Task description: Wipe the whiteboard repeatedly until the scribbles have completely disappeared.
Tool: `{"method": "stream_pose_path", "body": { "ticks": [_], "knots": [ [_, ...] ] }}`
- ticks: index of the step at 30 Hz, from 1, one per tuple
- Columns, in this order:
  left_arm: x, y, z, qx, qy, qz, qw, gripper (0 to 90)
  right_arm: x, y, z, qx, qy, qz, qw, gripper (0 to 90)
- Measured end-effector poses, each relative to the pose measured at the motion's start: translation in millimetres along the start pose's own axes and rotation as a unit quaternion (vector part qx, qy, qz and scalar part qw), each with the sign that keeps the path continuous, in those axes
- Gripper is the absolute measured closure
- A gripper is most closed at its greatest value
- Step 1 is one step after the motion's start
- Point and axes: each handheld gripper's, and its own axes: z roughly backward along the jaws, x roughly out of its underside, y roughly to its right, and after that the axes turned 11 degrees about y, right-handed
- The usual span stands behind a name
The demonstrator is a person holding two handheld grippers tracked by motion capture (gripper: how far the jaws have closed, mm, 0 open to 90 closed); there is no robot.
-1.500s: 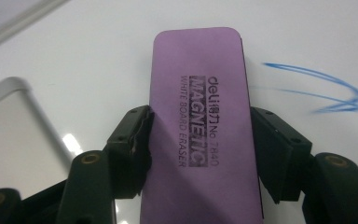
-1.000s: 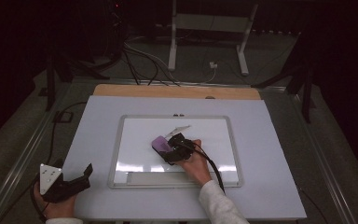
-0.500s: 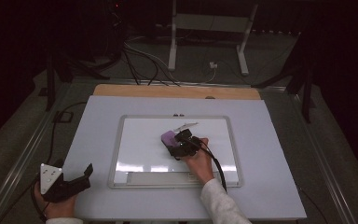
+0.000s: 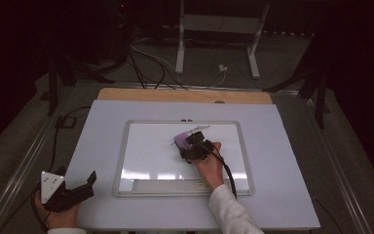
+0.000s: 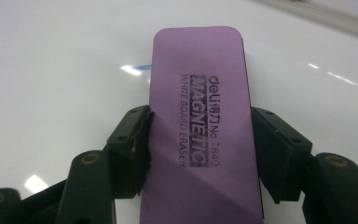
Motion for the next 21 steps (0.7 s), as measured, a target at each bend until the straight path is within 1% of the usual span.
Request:
{"method": "stream_pose_path", "body": {
  "ticks": [3,4,5,7,8,9,10,11,12,14,15,16,17,18,19,21],
  "knots": [
    [0.2,-0.1,-0.2,0.0,0.0,0.0,1.0,0.4,-1.4,17.2,-0.1,0.043,-0.003,-0.029,0.9987,40.9],
    [0.2,0.1,-0.3,0.0,-0.001,-0.001,1.0,0.4,-1.9,21.2,-0.4,0.047,-0.005,-0.041,0.9981,40.8],
    [0.3,0.4,-0.6,0.0,-0.002,-0.001,1.0,0.4,-2.7,22.7,-0.9,0.046,-0.006,-0.045,0.9979,40.9],
    [0.3,0.8,-1.1,0.001,-0.003,-0.004,1.0,0.4,-4.2,18.5,-1.8,0.053,-0.008,-0.032,0.998,40.9],
    [0.3,1.1,-1.4,0.001,-0.003,-0.004,1.0,0.4,-4.5,15.8,-2.7,0.044,-0.007,-0.03,0.9986,40.8],
    [0.3,1.3,-1.7,0.001,-0.003,-0.005,1.0,0.4,-4.5,12.1,-3.9,0.028,-0.006,-0.029,0.9992,40.9],
    [0.4,1.6,-1.9,0.001,-0.003,-0.005,1.0,0.4,-4.6,6.8,-4.8,0.017,-0.004,-0.022,0.9996,40.9],
    [0.4,1.8,-2.0,0.001,-0.004,-0.005,1.0,0.4,-4.9,0.6,-5.7,0.004,-0.003,-0.012,0.9999,40.9],
    [0.4,1.9,-2.0,0.001,-0.003,-0.005,1.0,0.4,-5.3,-5.9,-6.6,-0.014,-0.003,0.0,0.9999,40.9],
    [0.4,1.5,-1.5,0.001,-0.003,-0.005,1.0,0.4,-6.2,-17.6,-7.8,-0.043,-0.006,0.027,0.9987,40.9],
    [0.4,1.0,-1.2,0.001,-0.003,-0.004,1.0,0.4,-6.6,-21.1,-8.1,-0.054,-0.007,0.035,0.9979,40.9],
    [0.4,0.6,-0.9,0.0,-0.002,-0.002,1.0,0.4,-7.2,-22.1,-8.3,-0.054,-0.009,0.038,0.9978,41.0],
    [0.4,0.1,-0.7,-0.001,-0.002,-0.001,1.0,0.4,-7.6,-20.4,-8.5,-0.057,-0.011,0.033,0.9977,41.0],
    [0.5,-0.2,-0.5,-0.001,-0.002,-0.001,1.0,0.4,-8.1,-18.4,-8.7,-0.049,-0.011,0.032,0.9982,41.0],
    [0.5,-0.3,-0.4,-0.001,-0.002,-0.001,1.0,0.4,-8.7,-15.0,-8.8,-0.033,-0.012,0.028,0.999,41.0],
    [0.3,-0.3,-0.2,0.0,-0.001,0.0,1.0,0.4,-10.1,-4.0,-9.3,0.007,-0.012,0.011,0.9998,41.0]
  ]
}}
